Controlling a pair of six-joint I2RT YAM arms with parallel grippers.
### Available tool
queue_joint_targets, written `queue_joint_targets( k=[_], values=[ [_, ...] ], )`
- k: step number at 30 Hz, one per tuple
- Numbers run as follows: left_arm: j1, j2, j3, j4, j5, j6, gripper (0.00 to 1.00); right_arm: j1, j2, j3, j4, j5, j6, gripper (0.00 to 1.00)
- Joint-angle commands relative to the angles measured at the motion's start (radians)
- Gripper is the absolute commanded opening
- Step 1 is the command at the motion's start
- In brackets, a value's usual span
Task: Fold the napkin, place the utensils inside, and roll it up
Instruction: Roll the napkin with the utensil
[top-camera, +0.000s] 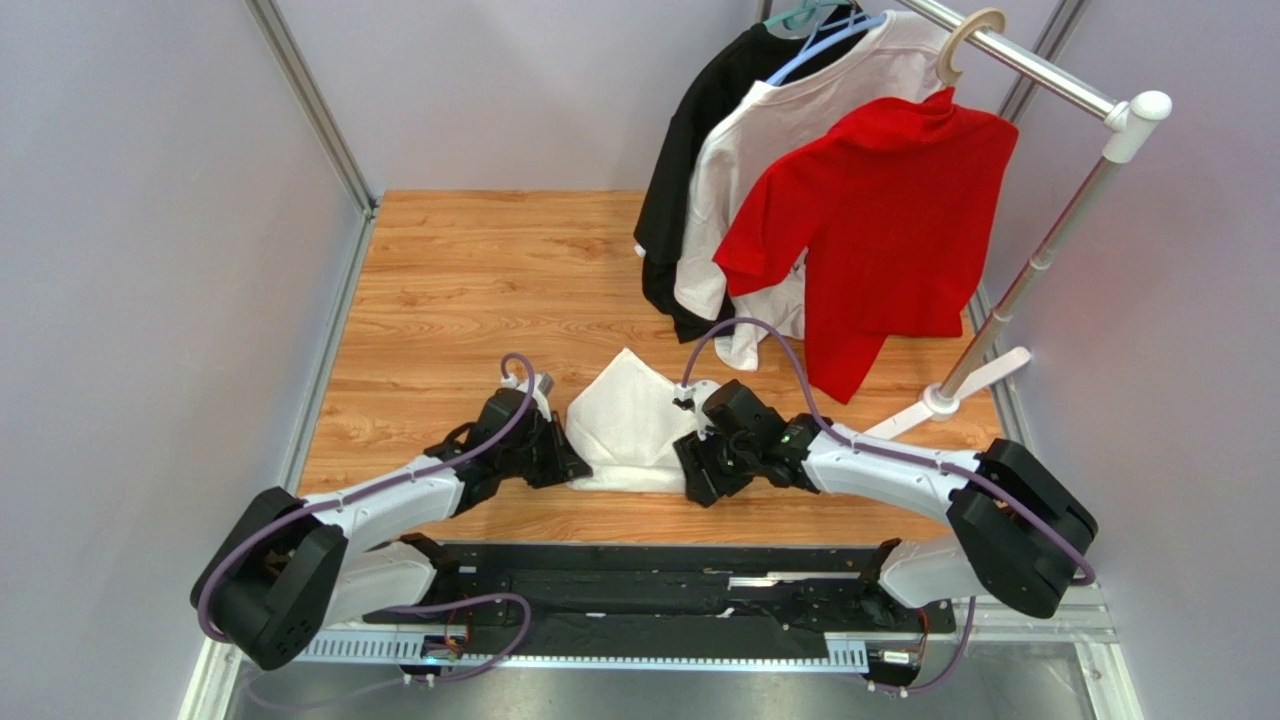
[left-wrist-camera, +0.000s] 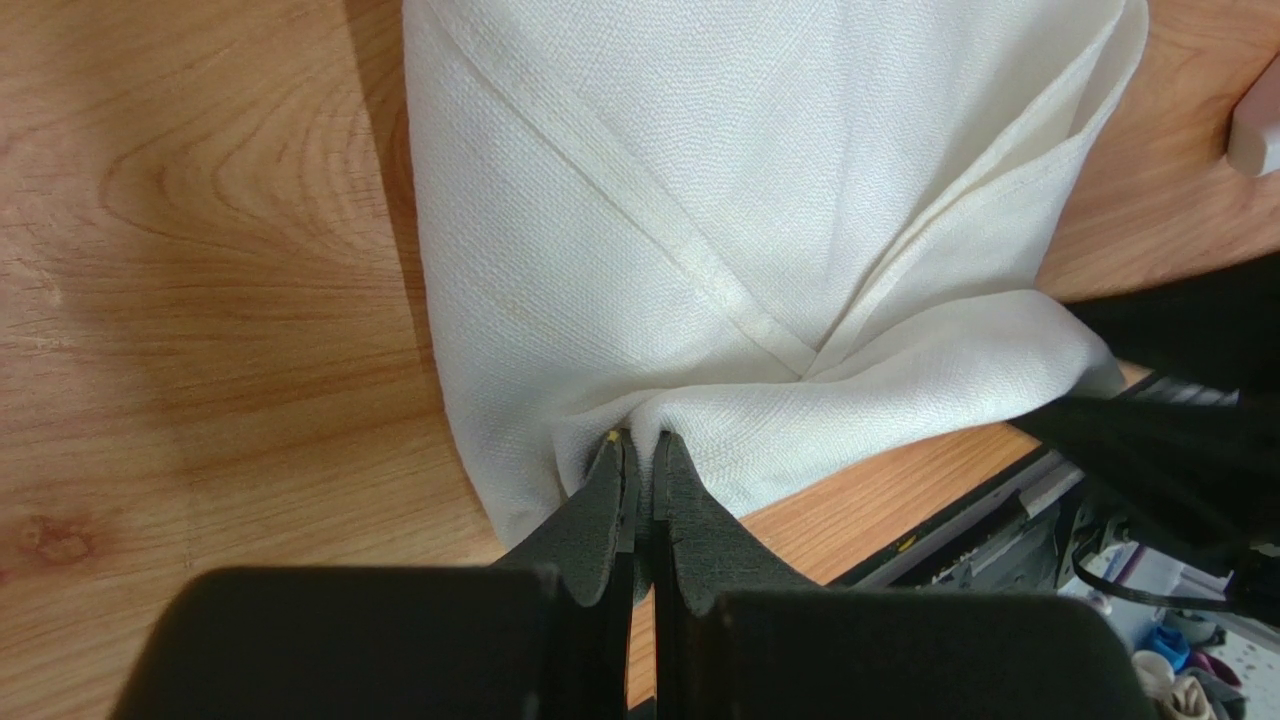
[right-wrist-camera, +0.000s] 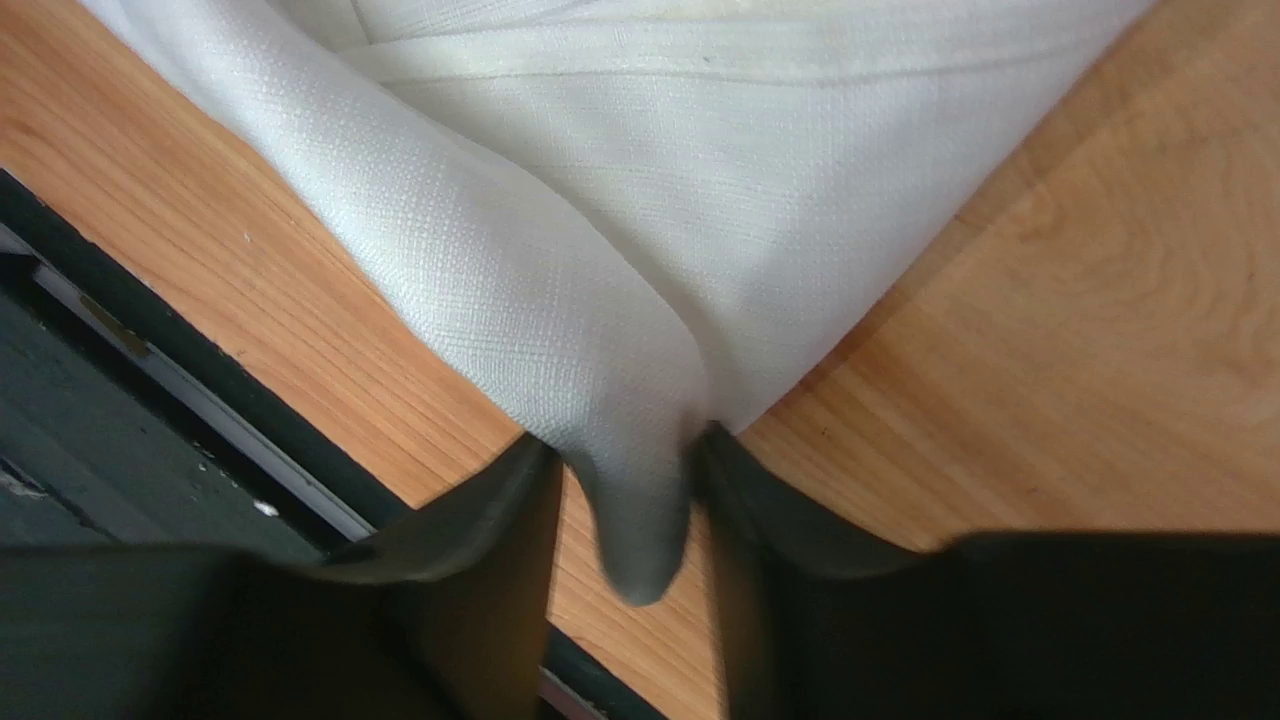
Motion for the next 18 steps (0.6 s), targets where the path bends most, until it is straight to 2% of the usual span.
queue_joint_targets(
  k=[1,3,8,12,18],
  values=[
    [0.003,0.03,-0.015,-0.159,-0.091,0.018,0.0,0.005,-0.025,-0.003,-0.024,0.043,0.03,0.23],
    [0.003,0.024,-0.015,-0.17,-0.097,0.02,0.0,0.004,-0.012,0.01,-0.033,0.037,0.02,0.05],
    [0.003,0.005,-0.013,-0.185,-0.102,0.026,0.0,-0.012,0.056,0.068,-0.067,-0.046,-0.009,0.01],
    [0.003,0.016,-0.007,-0.191,-0.099,0.028,0.0,-0.052,0.13,0.117,-0.106,-0.18,-0.041,0.0],
    [0.003,0.028,0.008,-0.205,-0.102,0.031,0.0,-0.157,0.24,0.181,-0.159,-0.334,-0.059,0.0]
  ],
)
